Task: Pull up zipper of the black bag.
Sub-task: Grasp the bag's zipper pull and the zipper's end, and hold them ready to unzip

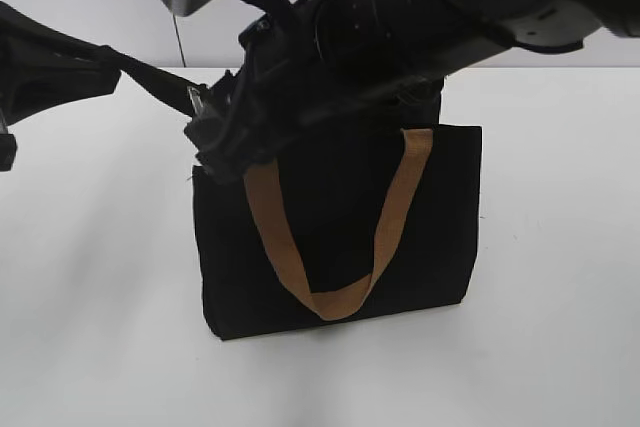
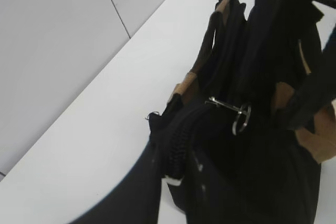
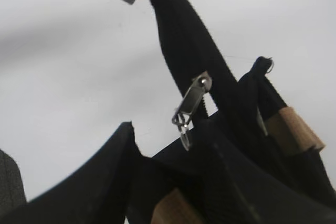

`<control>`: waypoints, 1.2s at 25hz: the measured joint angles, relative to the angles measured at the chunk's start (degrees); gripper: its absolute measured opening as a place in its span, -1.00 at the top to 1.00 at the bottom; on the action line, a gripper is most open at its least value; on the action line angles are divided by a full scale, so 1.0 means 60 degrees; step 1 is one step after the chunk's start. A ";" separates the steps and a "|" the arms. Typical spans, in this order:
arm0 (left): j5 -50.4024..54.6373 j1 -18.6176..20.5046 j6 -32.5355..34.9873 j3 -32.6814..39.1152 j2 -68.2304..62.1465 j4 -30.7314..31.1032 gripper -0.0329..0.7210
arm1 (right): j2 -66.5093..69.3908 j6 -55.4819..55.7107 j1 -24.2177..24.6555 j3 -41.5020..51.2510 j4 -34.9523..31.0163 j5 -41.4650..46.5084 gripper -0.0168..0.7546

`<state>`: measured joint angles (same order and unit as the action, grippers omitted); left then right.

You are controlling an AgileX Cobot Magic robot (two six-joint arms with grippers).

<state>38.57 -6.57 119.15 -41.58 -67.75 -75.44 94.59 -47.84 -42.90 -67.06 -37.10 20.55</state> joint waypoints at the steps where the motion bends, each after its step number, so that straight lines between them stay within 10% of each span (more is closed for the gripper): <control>1: 0.0000 0.0000 0.0000 0.0000 0.0000 0.0000 0.70 | 0.0000 -0.0008 0.0000 0.0000 0.0032 -0.0089 0.16; 15: 0.0008 0.0000 0.0000 0.0000 0.0000 0.0000 0.70 | 0.0479 -0.0019 0.0000 0.0000 0.0135 -0.0439 0.20; 23: 0.0017 0.0000 0.0000 0.0000 0.0000 0.0000 0.70 | 0.0492 -0.0019 0.0000 0.0000 0.0135 -0.0474 0.93; 30: 0.0017 0.0000 0.0000 0.0000 0.0000 0.0023 0.70 | 0.0468 -0.0010 0.0000 0.0000 0.0135 -0.0454 0.96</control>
<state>38.67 -6.57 119.15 -41.58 -67.75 -75.30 97.40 -47.90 -42.90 -67.06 -36.29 17.82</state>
